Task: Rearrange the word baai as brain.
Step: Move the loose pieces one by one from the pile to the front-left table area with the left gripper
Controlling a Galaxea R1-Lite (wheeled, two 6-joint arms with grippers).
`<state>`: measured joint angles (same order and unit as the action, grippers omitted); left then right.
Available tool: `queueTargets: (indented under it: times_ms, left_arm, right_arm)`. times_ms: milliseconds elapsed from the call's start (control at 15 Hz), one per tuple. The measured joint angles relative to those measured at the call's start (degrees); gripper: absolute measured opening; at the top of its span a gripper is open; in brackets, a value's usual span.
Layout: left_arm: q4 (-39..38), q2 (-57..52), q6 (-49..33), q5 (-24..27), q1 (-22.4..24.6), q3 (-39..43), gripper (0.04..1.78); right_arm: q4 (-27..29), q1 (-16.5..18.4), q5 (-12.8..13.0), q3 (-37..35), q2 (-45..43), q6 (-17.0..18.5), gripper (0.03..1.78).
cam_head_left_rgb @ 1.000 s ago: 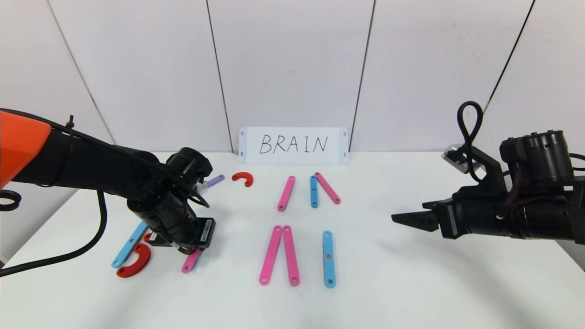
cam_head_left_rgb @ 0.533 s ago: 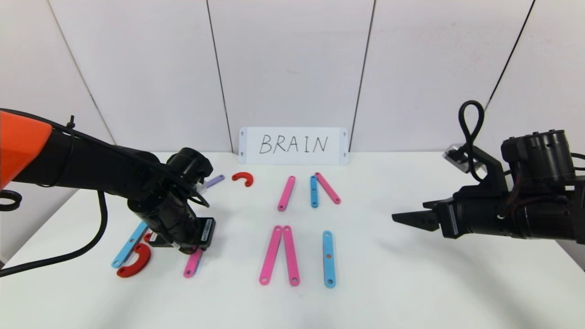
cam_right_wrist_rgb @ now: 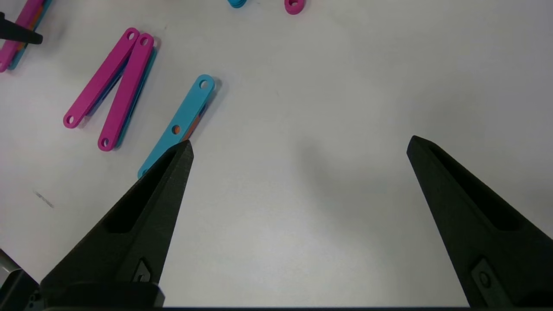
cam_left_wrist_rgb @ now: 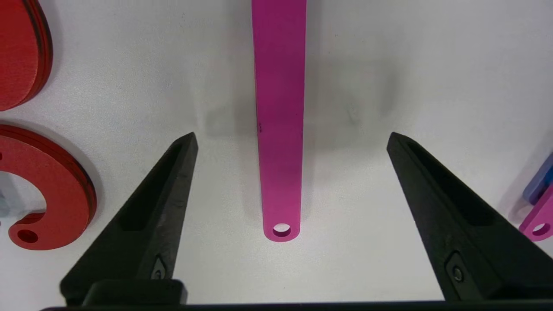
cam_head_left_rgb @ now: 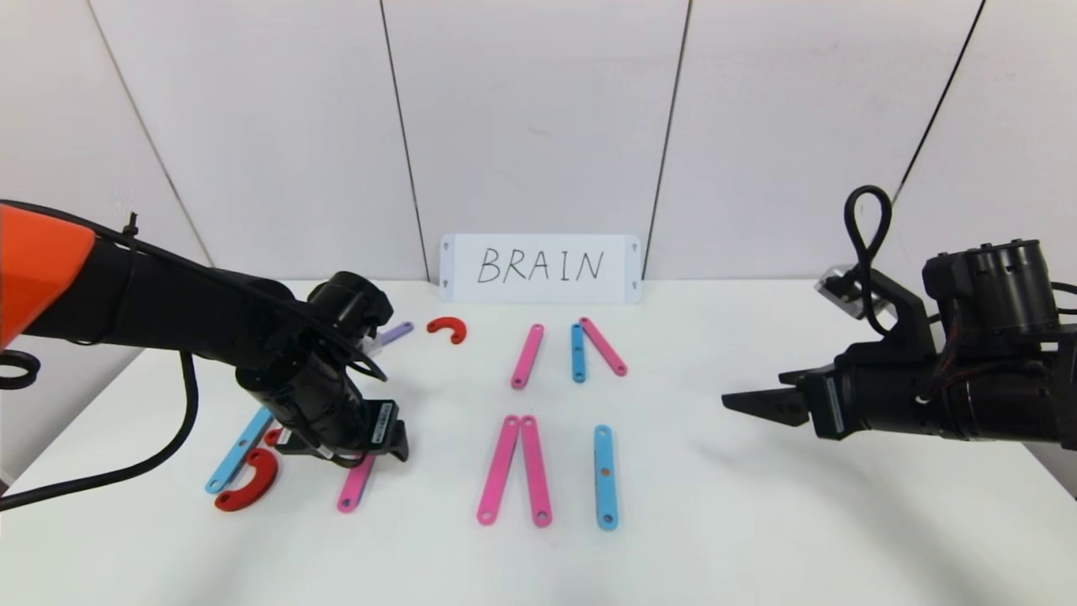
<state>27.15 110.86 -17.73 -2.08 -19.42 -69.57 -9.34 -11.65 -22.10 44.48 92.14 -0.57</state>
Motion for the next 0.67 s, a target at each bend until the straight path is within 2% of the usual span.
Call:
queueTargets:
  times_ms: [200,400,667]
  left_arm:
    - [-0.69,-0.78,0.01,-0.09,-0.09,-1.95,1.74]
    - [-0.69,-0.33,-0.60,-0.72,0.02,-7.77,1.75]
    - [-0.28,4.33,-3.02,-6.95,0.11,-18.91,1.75]
  right_arm:
    - [0.02,0.05,0.00,0.00,-0.16,0.06,1.73]
    - [0.00,0.16,0.02,0.00,-0.33,0.06,1.73]
    - [0.00,0.41,0.02,0.05,-0.71,0.16,1.73]
